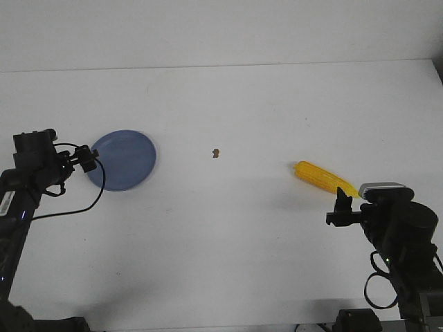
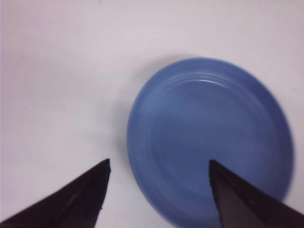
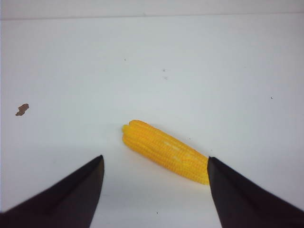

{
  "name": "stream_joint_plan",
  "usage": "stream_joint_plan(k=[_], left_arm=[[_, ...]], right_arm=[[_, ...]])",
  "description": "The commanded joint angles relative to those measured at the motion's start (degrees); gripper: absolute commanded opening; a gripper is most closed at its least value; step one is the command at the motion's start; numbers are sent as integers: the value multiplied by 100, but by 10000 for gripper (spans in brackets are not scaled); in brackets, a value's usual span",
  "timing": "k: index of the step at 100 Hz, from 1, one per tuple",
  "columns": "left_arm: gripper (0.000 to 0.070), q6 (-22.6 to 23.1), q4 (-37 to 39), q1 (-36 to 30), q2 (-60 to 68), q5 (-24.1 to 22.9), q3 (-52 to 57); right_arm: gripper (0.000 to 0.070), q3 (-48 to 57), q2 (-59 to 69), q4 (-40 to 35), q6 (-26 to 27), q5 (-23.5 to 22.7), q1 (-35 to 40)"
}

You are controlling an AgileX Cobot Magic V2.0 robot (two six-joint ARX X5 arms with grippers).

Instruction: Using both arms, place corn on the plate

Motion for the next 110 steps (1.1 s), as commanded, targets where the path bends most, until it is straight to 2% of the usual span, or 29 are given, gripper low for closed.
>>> stream_joint_plan(k=[1, 22, 35, 67, 78, 92, 104, 110], left_arm=[[420, -22, 57, 98, 372, 24, 221], [421, -9, 136, 236, 1137, 37, 365], [421, -9, 243, 238, 1478, 278, 365], [420, -15, 369, 227, 1930, 291, 365], [400, -15, 367, 227, 2039, 295, 365], [312, -26, 367, 225, 2133, 479, 365], [59, -24, 378, 227, 2131, 518, 365], [0, -20, 380, 227, 2131, 645, 365]], right_arm=[[459, 87, 24, 55, 61, -4, 4], [459, 87, 24, 55, 61, -4, 4], [459, 87, 24, 55, 61, -4, 4], [459, 87, 24, 52, 63, -4, 4], [459, 87, 24, 52, 63, -4, 4], [459, 87, 24, 52, 63, -4, 4], [459, 87, 24, 52, 63, -4, 4], [459, 87, 24, 52, 63, -2, 4]])
